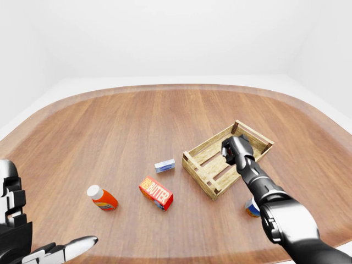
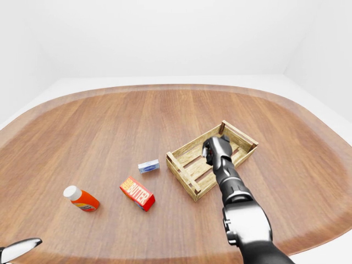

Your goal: Pick up the tomato sauce, and put it in the wooden tray.

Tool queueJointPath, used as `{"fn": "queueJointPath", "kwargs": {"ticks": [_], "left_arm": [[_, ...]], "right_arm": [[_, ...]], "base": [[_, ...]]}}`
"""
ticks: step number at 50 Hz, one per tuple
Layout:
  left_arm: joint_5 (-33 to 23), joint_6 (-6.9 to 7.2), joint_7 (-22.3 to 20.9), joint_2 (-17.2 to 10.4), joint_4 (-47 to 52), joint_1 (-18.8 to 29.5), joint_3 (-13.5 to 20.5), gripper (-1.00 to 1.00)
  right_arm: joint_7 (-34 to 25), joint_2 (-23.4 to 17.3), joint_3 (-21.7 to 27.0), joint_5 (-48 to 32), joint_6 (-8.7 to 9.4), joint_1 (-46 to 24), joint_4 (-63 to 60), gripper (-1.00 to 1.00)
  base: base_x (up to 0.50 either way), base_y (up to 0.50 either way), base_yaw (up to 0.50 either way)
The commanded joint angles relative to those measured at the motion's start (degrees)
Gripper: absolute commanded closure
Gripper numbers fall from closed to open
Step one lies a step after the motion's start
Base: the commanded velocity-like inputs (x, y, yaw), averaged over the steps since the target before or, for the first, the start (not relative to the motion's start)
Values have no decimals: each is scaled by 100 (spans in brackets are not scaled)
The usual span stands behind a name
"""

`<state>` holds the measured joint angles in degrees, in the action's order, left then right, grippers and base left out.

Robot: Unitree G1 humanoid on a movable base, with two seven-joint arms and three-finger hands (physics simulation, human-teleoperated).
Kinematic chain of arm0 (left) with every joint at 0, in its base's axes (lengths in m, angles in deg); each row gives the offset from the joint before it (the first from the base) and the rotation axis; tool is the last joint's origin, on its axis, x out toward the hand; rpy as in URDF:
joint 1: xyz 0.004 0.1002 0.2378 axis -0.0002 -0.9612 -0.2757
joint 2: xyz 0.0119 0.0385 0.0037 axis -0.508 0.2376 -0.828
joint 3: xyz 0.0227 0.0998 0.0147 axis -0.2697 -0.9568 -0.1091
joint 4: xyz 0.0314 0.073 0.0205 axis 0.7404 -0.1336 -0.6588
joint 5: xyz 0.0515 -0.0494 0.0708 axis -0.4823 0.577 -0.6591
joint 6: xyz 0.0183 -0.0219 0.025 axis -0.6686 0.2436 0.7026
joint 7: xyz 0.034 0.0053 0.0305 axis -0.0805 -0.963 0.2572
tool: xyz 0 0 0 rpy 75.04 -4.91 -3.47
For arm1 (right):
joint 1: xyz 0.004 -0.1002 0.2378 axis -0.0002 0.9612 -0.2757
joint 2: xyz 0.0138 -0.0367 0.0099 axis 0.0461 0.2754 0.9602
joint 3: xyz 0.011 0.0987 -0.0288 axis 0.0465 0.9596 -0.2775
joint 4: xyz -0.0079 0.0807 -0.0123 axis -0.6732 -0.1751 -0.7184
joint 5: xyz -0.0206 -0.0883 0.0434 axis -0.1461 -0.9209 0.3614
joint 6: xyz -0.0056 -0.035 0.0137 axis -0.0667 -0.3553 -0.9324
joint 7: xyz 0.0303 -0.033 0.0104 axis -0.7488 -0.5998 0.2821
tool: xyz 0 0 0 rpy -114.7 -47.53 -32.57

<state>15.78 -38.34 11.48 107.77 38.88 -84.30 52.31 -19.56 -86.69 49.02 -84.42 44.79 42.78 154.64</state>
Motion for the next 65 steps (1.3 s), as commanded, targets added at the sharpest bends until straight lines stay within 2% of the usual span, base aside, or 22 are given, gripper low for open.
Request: {"fn": "queueJointPath", "kwargs": {"ticks": [1, 36, 37, 38, 39, 41, 65], "left_arm": [[21, 0, -16, 0, -2, -7, 25, -100], [71, 0, -33, 0, 37, -10, 87, -100], [75, 0, -31, 0, 36, -8, 91, -100], [75, 0, -30, 0, 33, -5, 93, -100], [73, 0, -29, 0, 35, -4, 93, -99], [73, 0, -32, 0, 34, -3, 93, -100], [36, 0, -49, 0, 38, -11, 71, -100]], "right_arm": [[102, 10, -37, -177, 0, 59, -53, 100], [104, 53, -51, -278, 0, 149, -72, 100], [94, 52, -47, -272, 0, 142, -75, 93], [89, 52, -44, -267, 0, 141, -77, 43], [90, 50, -44, -266, 0, 142, -83, 6], [102, 50, -43, -263, 0, 148, -80, -100], [-37, -14, 34, -71, 0, 21, -31, -100]], "base": [[0, 0, 0], [0, 0, 0], [0, 0, 0], [0, 0, 0], [0, 0, 0], [0, 0, 0], [0, 0, 0]]}}
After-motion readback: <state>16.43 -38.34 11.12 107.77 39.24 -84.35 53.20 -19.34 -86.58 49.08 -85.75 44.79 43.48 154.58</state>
